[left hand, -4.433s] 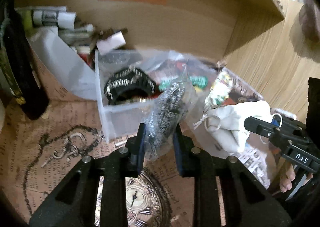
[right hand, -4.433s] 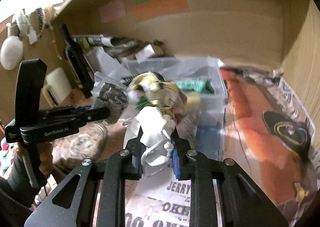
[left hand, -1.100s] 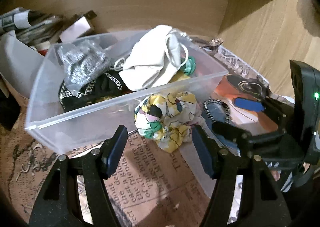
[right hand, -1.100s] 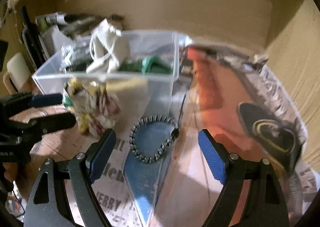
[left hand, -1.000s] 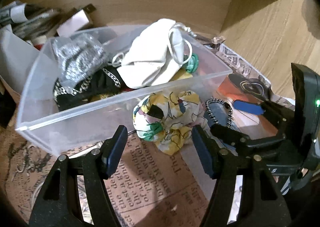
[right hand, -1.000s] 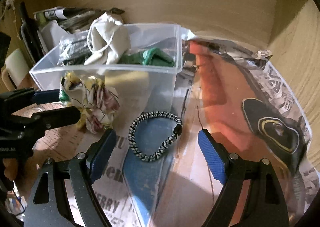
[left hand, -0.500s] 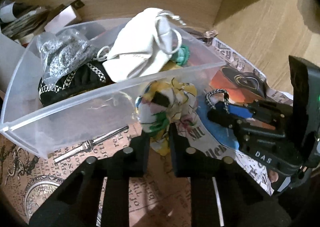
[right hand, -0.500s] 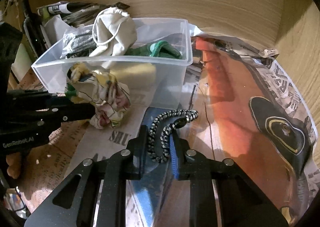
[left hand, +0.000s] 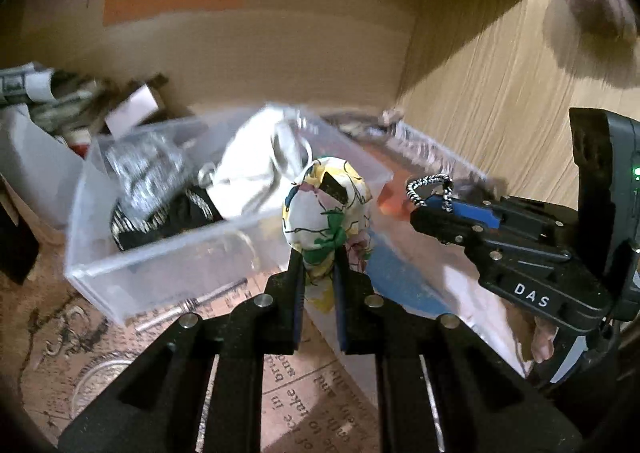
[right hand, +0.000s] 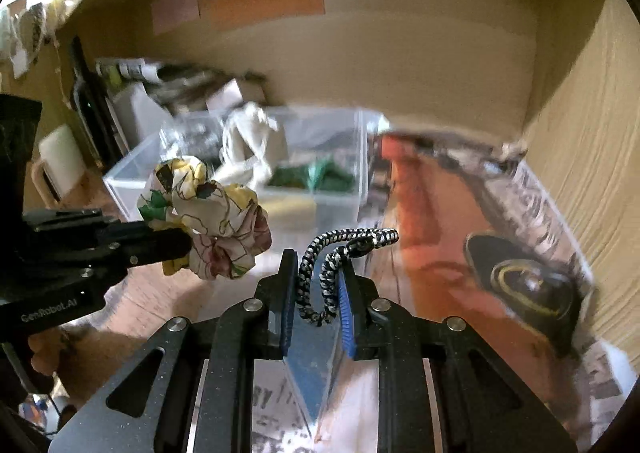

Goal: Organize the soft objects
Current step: 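Release scrunchie from left tool into box while right tool releases bracelet there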

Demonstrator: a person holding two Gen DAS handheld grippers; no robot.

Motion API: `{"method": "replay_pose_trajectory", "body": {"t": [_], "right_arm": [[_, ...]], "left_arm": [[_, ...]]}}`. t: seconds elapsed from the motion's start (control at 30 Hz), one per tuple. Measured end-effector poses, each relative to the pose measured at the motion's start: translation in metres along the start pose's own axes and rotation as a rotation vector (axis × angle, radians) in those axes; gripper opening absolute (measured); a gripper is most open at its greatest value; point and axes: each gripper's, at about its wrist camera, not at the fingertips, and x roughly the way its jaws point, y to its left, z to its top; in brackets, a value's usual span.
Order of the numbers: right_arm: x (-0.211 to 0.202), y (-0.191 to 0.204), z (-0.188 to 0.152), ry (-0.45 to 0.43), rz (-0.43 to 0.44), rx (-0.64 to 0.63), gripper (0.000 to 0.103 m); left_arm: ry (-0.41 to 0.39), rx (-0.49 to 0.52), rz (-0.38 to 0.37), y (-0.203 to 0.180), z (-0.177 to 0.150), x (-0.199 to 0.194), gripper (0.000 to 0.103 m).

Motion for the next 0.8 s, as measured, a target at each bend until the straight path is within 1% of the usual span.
{"method": "replay_pose_trajectory", "body": {"t": [0.13, 0.2, 0.37, 0.43, 0.53, 0.67, 0.73, 0.8], "right_arm": [[-0.013, 0.005, 0.018, -0.081, 0.010, -0.017, 0.017], [-0.016, 0.009, 0.026, -0.108, 0.011, -0.027, 0.017], [-0.006, 0.017, 0.044, -0.139, 0.015, -0.052, 0.017], [0.001, 0.019, 0.049, -0.123, 0.015, -0.064, 0.017], [0.018, 0.020, 0.054, -0.100, 0.008, -0.070, 0.018], [0.045, 0.018, 0.056, -0.037, 0.012, -0.057, 0.018], [0.058, 0.015, 0.055, 0.000, 0.020, -0.043, 0.020], [0.066, 0.014, 0.054, 0.023, 0.025, -0.035, 0.020]], "left_arm": [[-0.071, -0.011, 0.011, 0.004, 0.012, -0.020, 0.012], [-0.102, -0.016, 0.025, 0.008, 0.017, -0.028, 0.012], [-0.141, -0.028, 0.074, 0.024, 0.027, -0.041, 0.012], [-0.145, -0.035, 0.089, 0.031, 0.029, -0.047, 0.012], [-0.140, -0.045, 0.115, 0.040, 0.033, -0.043, 0.012], [-0.104, -0.064, 0.140, 0.054, 0.034, -0.027, 0.012], [-0.078, -0.076, 0.152, 0.062, 0.033, -0.017, 0.012], [-0.055, -0.085, 0.157, 0.067, 0.029, -0.009, 0.012]]}}
